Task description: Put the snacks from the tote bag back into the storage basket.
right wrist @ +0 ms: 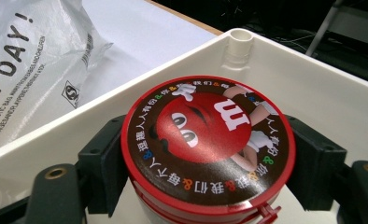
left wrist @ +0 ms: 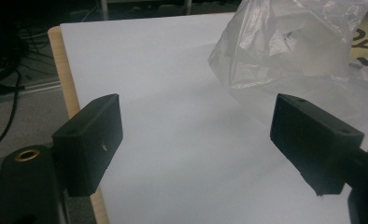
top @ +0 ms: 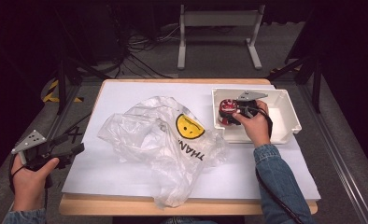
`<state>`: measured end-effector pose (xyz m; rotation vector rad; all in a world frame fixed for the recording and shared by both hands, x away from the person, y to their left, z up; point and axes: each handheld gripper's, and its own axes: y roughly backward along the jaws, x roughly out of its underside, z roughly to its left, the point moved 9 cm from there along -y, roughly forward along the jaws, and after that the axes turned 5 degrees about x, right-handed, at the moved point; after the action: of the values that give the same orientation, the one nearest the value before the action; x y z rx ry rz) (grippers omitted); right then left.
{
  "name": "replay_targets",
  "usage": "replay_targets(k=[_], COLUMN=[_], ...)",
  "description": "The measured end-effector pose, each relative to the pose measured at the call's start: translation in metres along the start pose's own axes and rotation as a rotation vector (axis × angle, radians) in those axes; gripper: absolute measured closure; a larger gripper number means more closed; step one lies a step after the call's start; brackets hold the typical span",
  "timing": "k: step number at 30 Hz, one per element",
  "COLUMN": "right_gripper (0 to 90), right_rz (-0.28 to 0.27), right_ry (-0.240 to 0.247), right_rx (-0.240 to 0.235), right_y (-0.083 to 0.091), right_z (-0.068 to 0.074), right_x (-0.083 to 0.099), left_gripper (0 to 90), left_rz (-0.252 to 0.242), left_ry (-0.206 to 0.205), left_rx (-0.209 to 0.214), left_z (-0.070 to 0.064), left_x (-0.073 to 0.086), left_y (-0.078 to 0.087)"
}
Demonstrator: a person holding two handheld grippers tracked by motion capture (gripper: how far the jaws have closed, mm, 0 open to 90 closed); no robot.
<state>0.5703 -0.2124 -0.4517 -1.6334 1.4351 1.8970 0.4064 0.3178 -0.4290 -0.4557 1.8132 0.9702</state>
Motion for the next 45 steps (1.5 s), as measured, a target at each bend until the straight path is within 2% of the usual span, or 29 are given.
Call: replay_targets(k=[24,35,40,45], right_gripper=[24.9,24.6,20.3,18.2], right_rz=[0.013,0.009,0.015,0.016], right_ry=[0.015,-0.002,-0.013,0.003], right_rx=[-0.024,-0.037,-0.048,-0.042], right_y=[-0.011,-0.009,-0.007,-0.003], right_z=[0.01,0.009,0.011,0.011], right_x=[0.007,0.007,0.007,0.006], left_gripper=[17.8,17.7,17.6,17.5], left_rz=[0.007,0.008,0.01,0.014], left_ry=[-0.005,-0.006,-0.011,-0.015], left_rx=[0.012,0.018,0.028,0.034], left_z=[-0.002,-0.003,-0.004,-0.005], left_x=[0.0,-0.001,-0.003,-0.003], left_y=[-0.003,-0.006,-0.01,-0.013])
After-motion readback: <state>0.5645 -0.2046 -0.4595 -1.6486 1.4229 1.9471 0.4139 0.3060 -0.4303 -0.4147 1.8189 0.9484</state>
